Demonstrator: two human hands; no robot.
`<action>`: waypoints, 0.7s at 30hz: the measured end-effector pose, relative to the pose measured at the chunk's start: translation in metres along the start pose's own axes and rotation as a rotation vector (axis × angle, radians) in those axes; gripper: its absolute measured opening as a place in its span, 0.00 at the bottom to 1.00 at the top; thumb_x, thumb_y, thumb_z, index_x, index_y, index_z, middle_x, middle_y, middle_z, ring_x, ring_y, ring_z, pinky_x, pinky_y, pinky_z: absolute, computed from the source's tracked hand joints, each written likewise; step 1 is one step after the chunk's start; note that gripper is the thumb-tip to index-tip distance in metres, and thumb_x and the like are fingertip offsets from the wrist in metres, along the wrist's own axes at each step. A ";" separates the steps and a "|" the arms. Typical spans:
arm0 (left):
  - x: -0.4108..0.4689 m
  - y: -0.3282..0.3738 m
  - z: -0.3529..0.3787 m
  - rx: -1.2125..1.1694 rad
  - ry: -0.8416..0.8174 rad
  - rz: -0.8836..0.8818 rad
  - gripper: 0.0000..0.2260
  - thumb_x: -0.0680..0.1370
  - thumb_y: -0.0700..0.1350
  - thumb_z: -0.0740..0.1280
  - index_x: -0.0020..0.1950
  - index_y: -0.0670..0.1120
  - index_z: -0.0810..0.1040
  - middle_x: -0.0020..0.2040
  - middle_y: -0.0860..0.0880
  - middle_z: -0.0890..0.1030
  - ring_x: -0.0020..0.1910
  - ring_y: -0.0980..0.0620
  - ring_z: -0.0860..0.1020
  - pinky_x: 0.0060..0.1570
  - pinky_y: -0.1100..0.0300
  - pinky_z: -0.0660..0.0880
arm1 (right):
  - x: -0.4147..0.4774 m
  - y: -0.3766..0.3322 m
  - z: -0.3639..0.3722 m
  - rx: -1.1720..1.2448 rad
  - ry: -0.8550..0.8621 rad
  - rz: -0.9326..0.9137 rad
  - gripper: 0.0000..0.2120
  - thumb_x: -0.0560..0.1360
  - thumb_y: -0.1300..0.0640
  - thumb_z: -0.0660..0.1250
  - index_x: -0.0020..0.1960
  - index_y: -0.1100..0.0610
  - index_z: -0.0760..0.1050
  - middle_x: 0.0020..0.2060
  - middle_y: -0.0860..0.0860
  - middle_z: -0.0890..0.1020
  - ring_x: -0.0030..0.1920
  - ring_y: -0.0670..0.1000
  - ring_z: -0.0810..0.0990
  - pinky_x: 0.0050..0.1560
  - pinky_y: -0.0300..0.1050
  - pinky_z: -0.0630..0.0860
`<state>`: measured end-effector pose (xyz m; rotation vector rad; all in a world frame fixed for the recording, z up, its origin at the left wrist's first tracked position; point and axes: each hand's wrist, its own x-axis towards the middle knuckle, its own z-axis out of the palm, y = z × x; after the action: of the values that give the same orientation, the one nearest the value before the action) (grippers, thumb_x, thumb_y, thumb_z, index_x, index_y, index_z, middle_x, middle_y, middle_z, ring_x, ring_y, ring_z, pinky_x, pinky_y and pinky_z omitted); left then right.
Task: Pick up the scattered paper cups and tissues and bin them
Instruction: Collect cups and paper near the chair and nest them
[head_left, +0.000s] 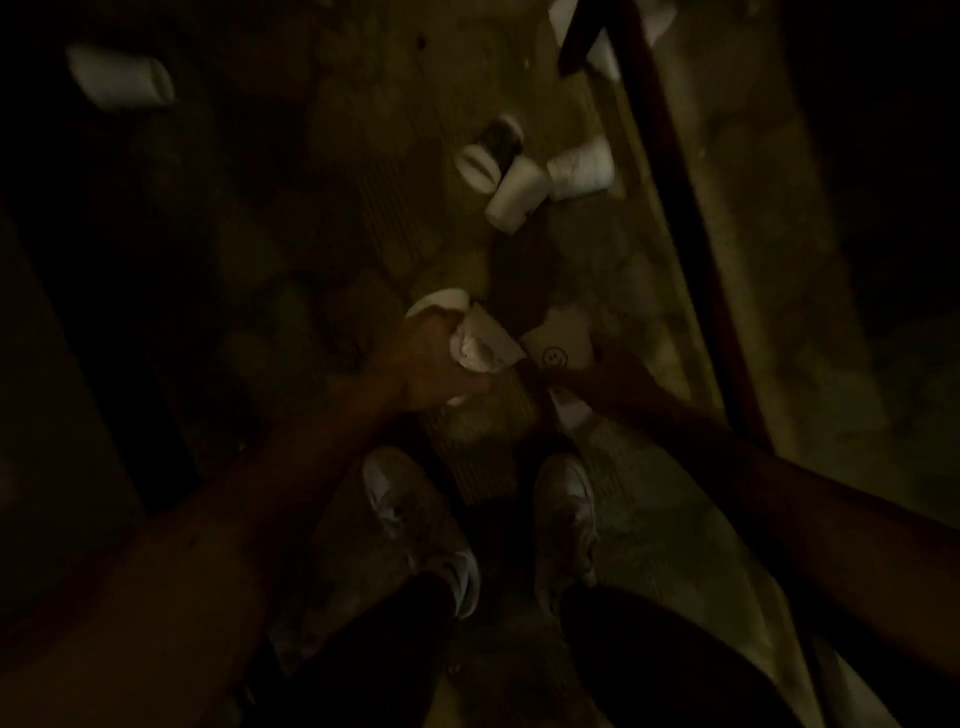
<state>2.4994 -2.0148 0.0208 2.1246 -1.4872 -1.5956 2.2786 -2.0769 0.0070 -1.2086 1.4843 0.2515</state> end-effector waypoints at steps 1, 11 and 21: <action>-0.026 0.023 -0.021 -0.032 0.026 -0.021 0.37 0.67 0.59 0.78 0.70 0.43 0.73 0.68 0.45 0.76 0.69 0.45 0.72 0.69 0.50 0.69 | -0.026 -0.019 -0.009 0.058 0.017 -0.018 0.29 0.68 0.44 0.77 0.64 0.53 0.74 0.53 0.47 0.79 0.56 0.46 0.80 0.47 0.34 0.73; -0.272 0.282 -0.272 -0.642 0.459 0.049 0.31 0.60 0.61 0.81 0.60 0.53 0.78 0.51 0.53 0.86 0.51 0.52 0.84 0.50 0.54 0.82 | -0.305 -0.282 -0.140 0.638 0.002 -0.252 0.22 0.68 0.52 0.77 0.59 0.57 0.77 0.45 0.51 0.85 0.44 0.50 0.86 0.38 0.43 0.81; -0.389 0.419 -0.393 -0.962 0.585 0.231 0.29 0.65 0.57 0.76 0.62 0.46 0.78 0.53 0.45 0.86 0.51 0.47 0.85 0.39 0.61 0.80 | -0.444 -0.447 -0.256 0.837 -0.119 -0.466 0.41 0.55 0.45 0.79 0.63 0.59 0.73 0.49 0.57 0.86 0.48 0.55 0.86 0.42 0.48 0.82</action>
<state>2.5501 -2.1219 0.7044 1.5496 -0.5536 -1.0963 2.3889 -2.2266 0.6612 -0.7858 0.9872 -0.5584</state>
